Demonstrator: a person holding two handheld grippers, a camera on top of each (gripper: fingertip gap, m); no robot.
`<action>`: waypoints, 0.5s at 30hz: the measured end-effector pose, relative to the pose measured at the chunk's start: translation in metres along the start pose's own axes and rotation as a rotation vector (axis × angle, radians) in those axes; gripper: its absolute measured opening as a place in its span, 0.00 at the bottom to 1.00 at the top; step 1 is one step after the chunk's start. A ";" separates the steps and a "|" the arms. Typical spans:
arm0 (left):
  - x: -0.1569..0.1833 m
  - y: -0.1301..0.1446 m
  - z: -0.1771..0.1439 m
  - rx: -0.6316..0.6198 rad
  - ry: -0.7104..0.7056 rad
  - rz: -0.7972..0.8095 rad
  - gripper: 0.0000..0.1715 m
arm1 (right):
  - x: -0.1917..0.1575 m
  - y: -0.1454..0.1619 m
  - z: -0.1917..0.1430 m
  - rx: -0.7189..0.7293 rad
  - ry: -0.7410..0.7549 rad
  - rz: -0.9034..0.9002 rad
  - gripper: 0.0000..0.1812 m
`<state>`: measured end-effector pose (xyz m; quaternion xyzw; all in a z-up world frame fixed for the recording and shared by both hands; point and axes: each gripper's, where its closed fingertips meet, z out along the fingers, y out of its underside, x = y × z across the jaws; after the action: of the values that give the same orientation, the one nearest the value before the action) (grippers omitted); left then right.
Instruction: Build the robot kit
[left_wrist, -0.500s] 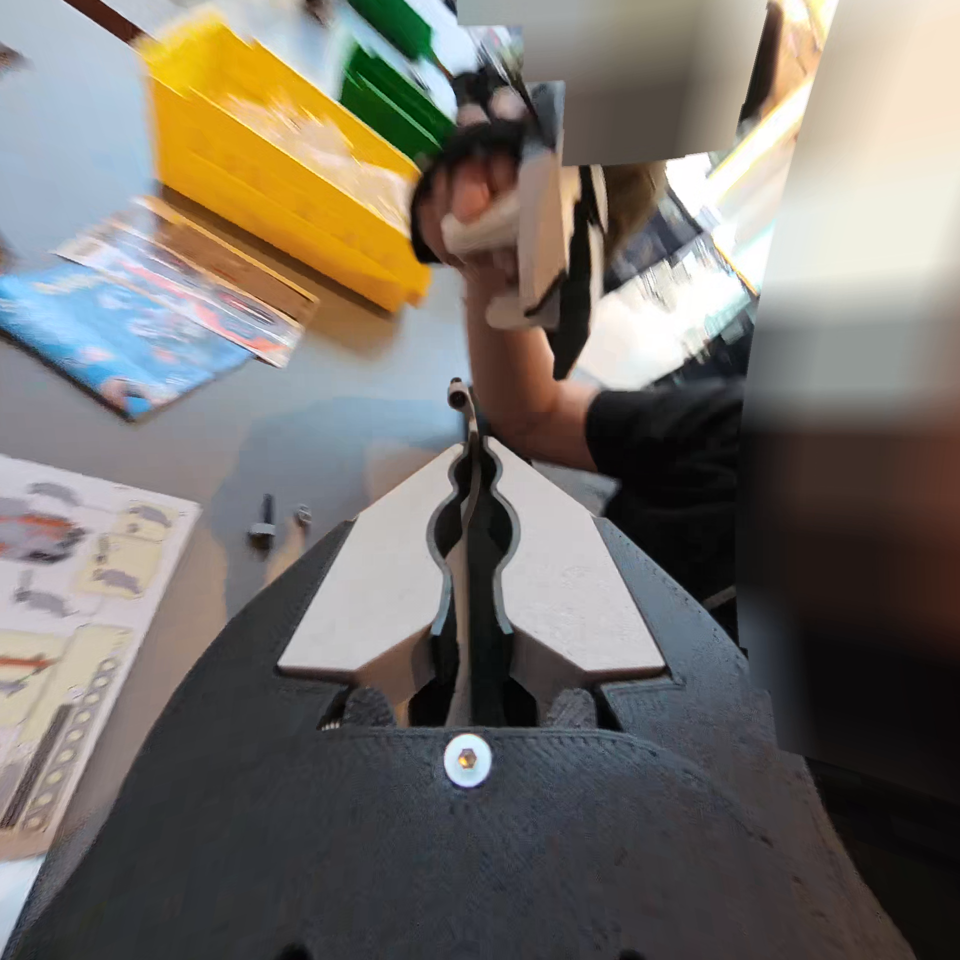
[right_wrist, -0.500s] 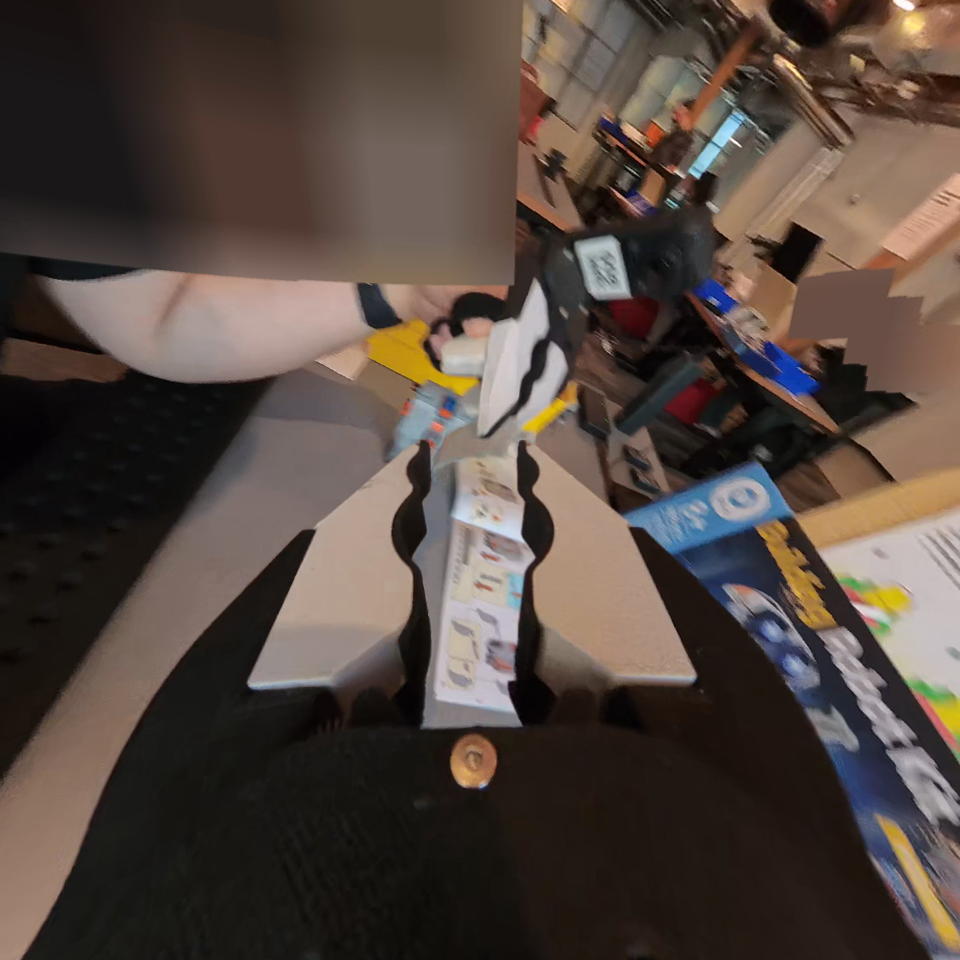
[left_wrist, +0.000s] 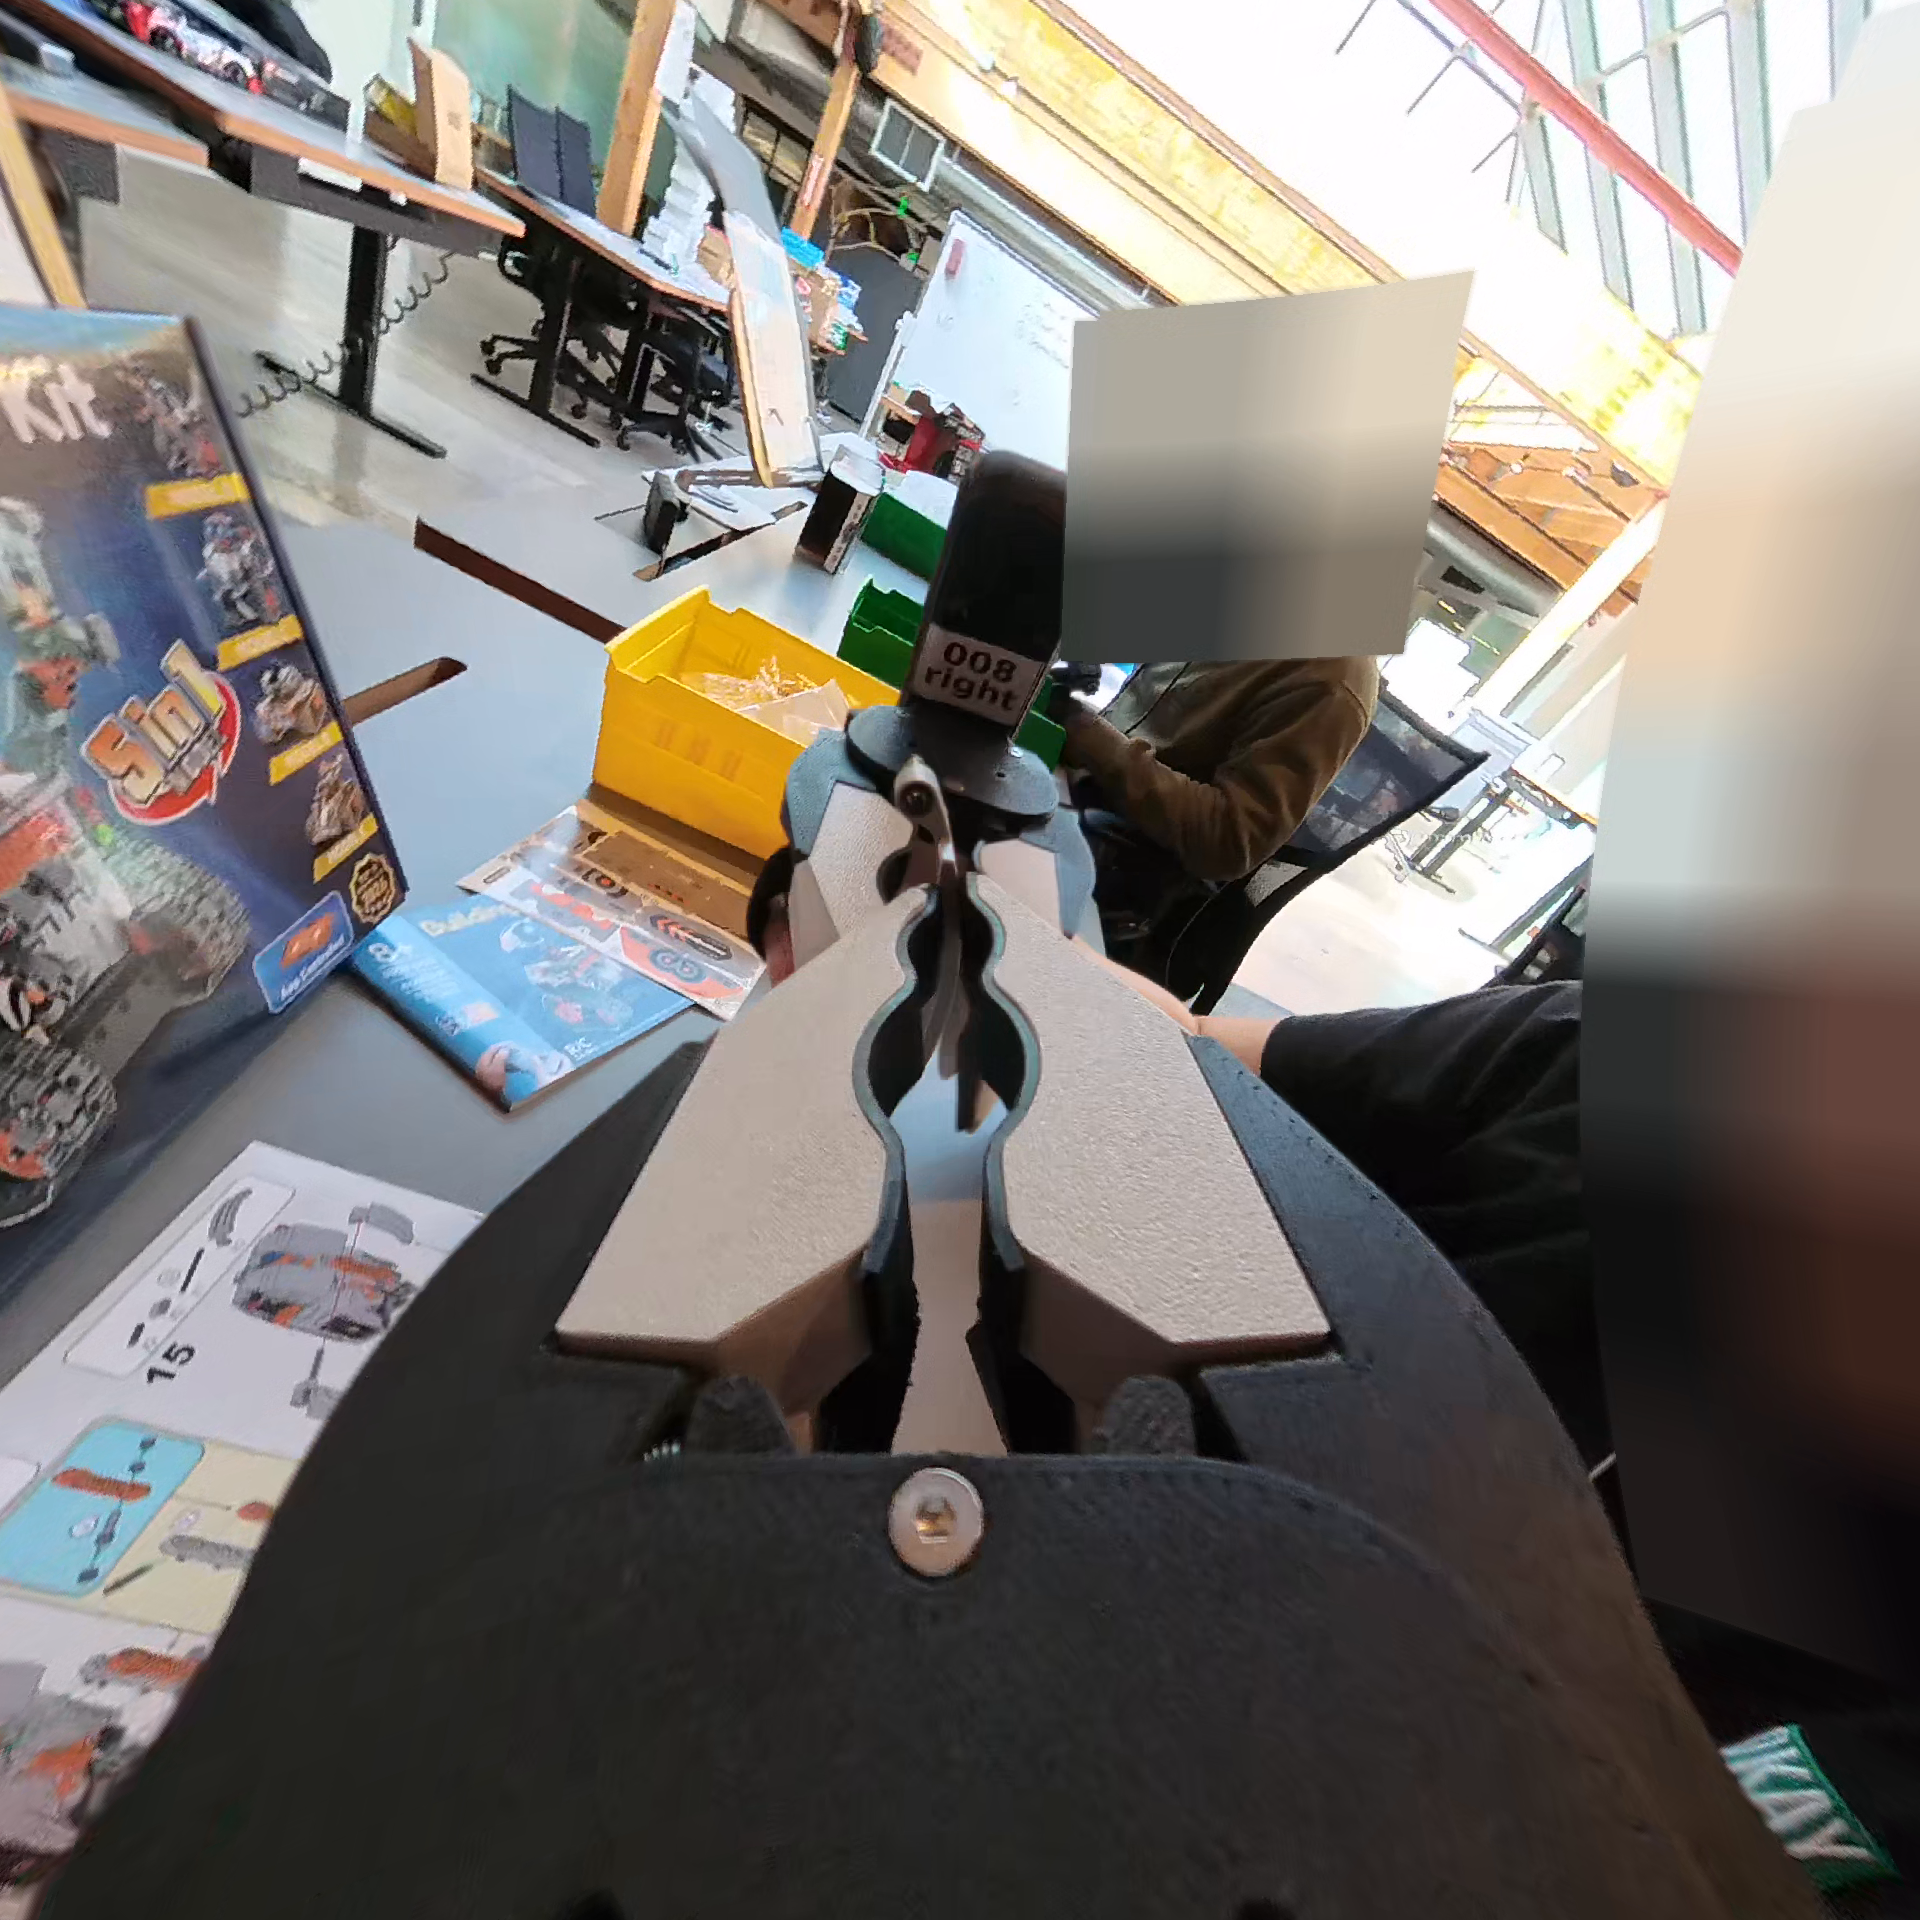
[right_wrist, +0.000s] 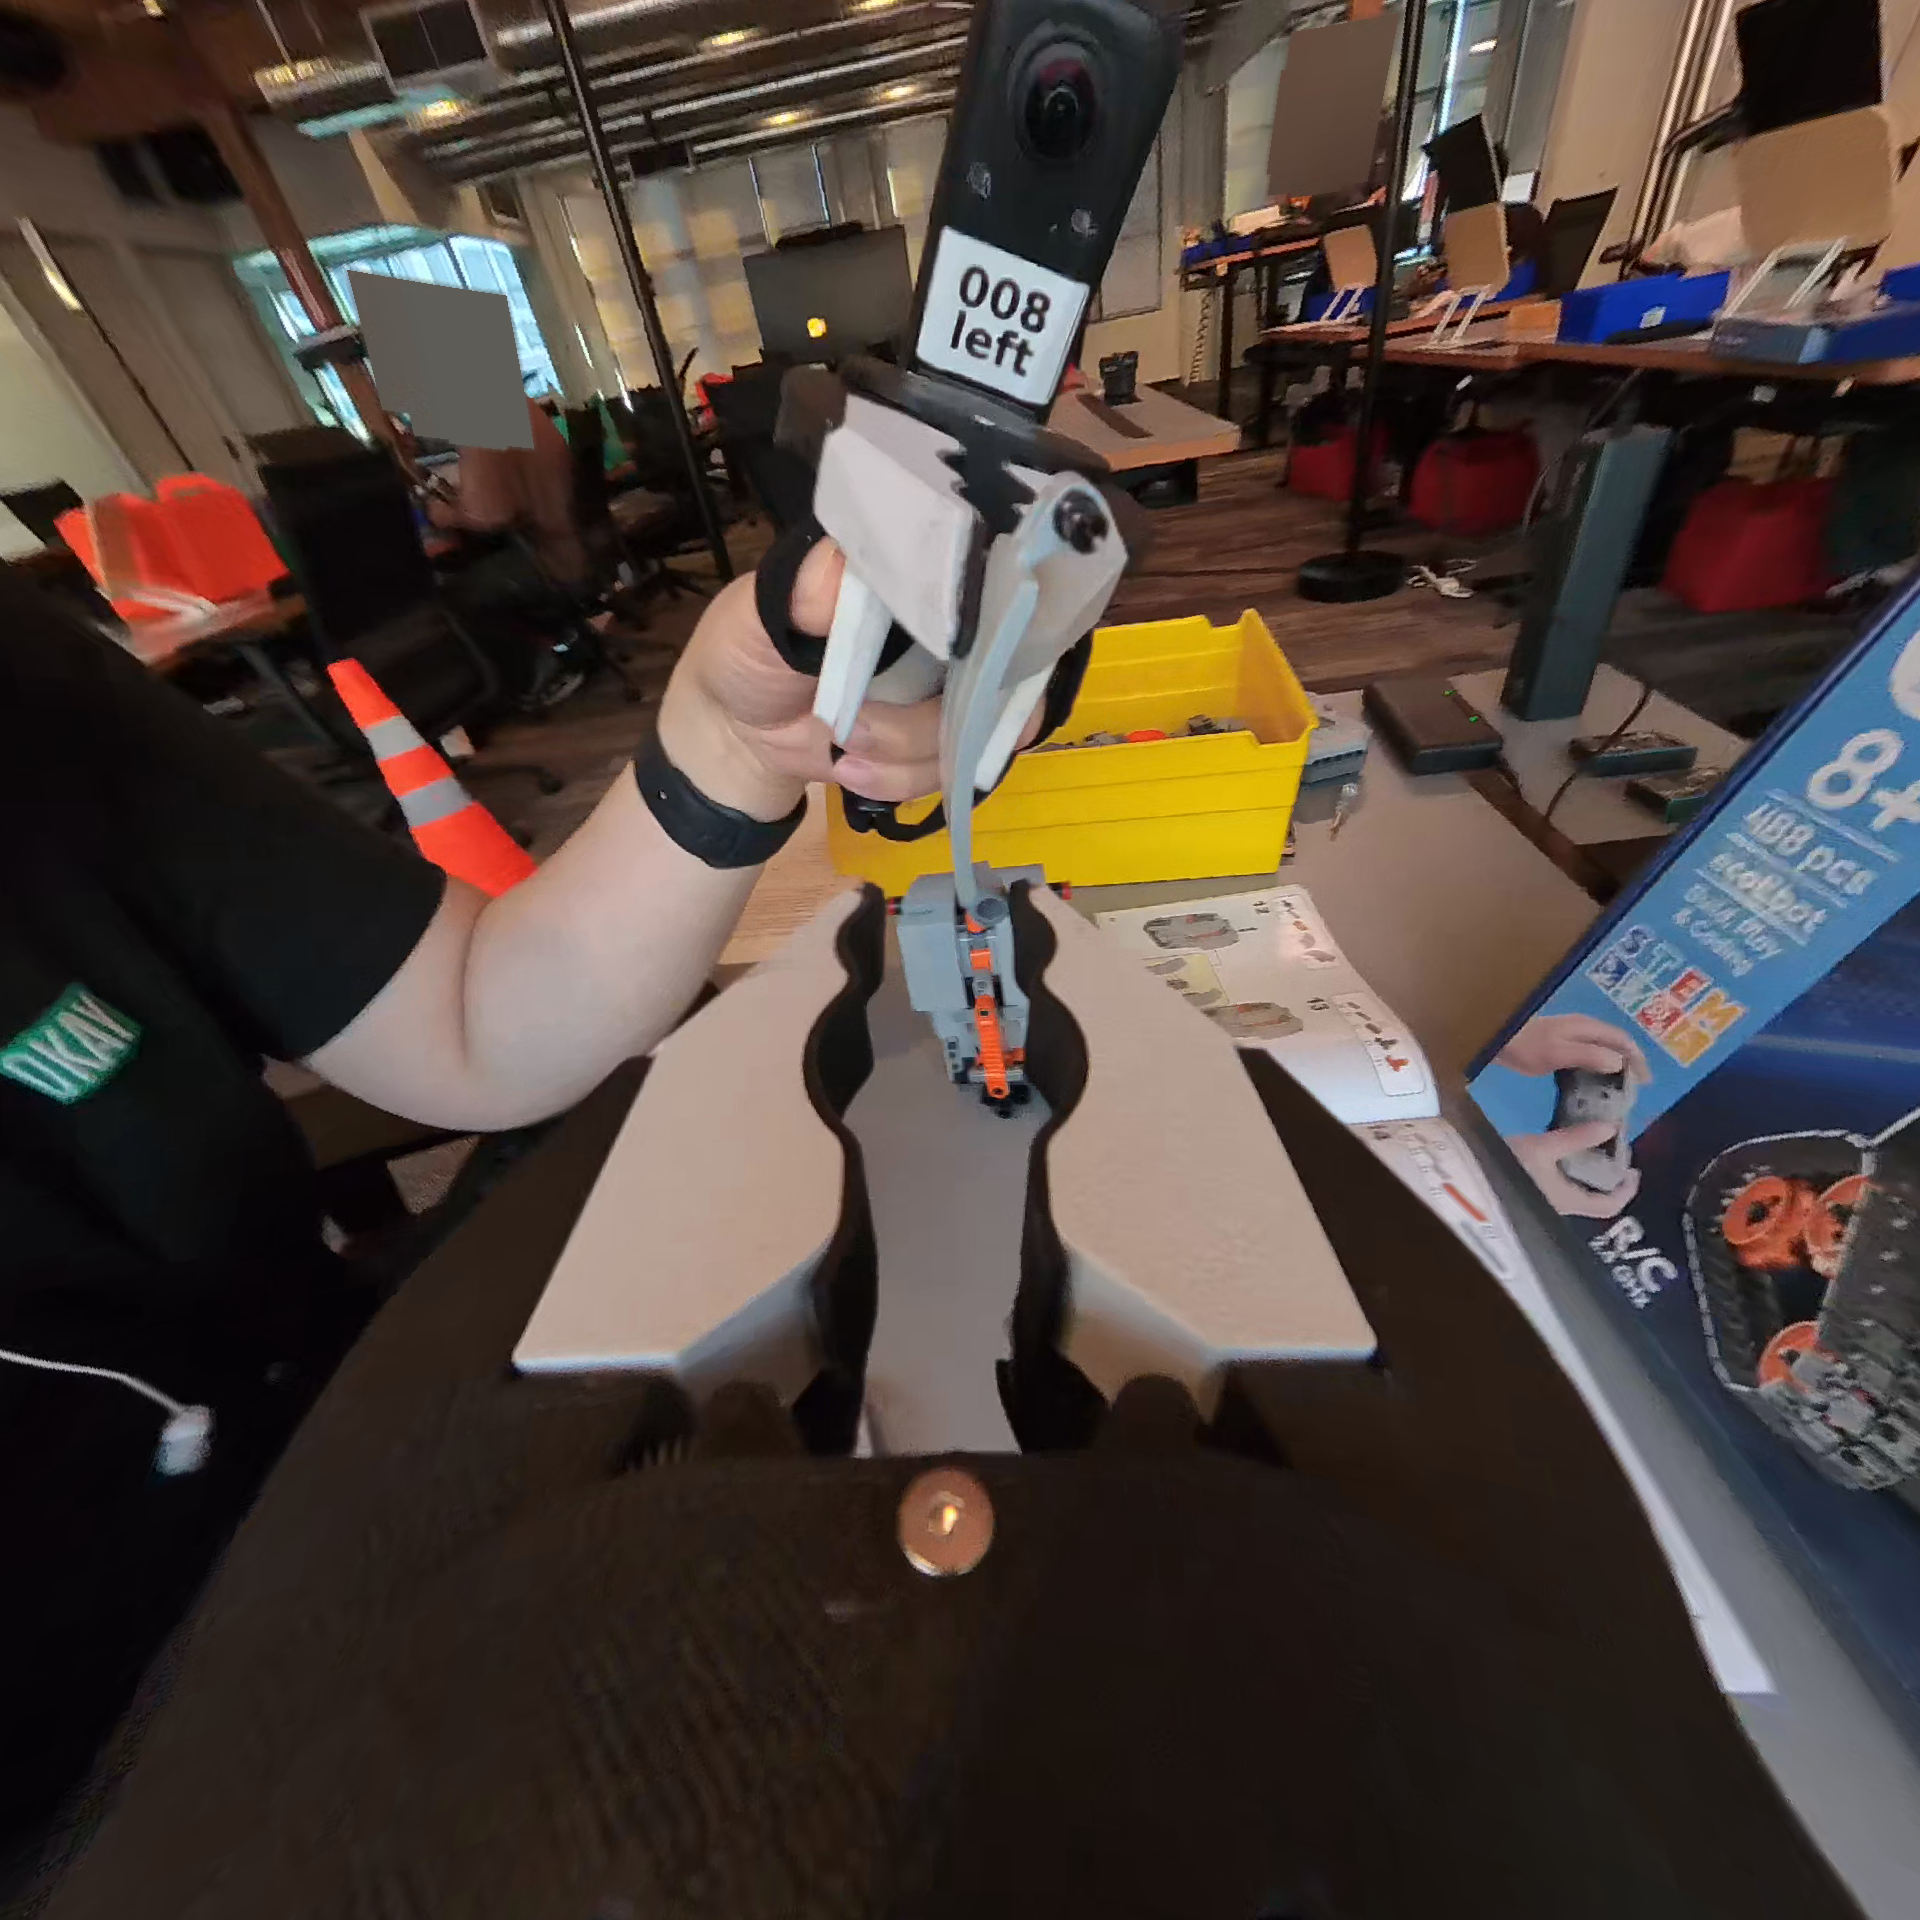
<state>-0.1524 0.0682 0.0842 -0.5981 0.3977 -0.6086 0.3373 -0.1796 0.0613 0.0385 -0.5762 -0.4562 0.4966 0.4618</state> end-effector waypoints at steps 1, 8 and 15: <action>0.003 0.001 0.002 -0.009 0.009 0.015 0.00 | 0.000 -0.001 0.000 0.004 0.011 -0.034 0.08; 0.008 0.005 0.005 -0.038 0.007 0.064 0.00 | 0.000 -0.016 -0.010 0.088 0.021 -0.078 0.11; 0.009 0.005 0.008 -0.034 0.023 0.058 0.00 | -0.008 -0.016 -0.014 0.075 -0.009 -0.138 0.00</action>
<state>-0.1453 0.0569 0.0835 -0.5850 0.4290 -0.5985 0.3399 -0.1671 0.0552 0.0570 -0.5235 -0.4779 0.4830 0.5141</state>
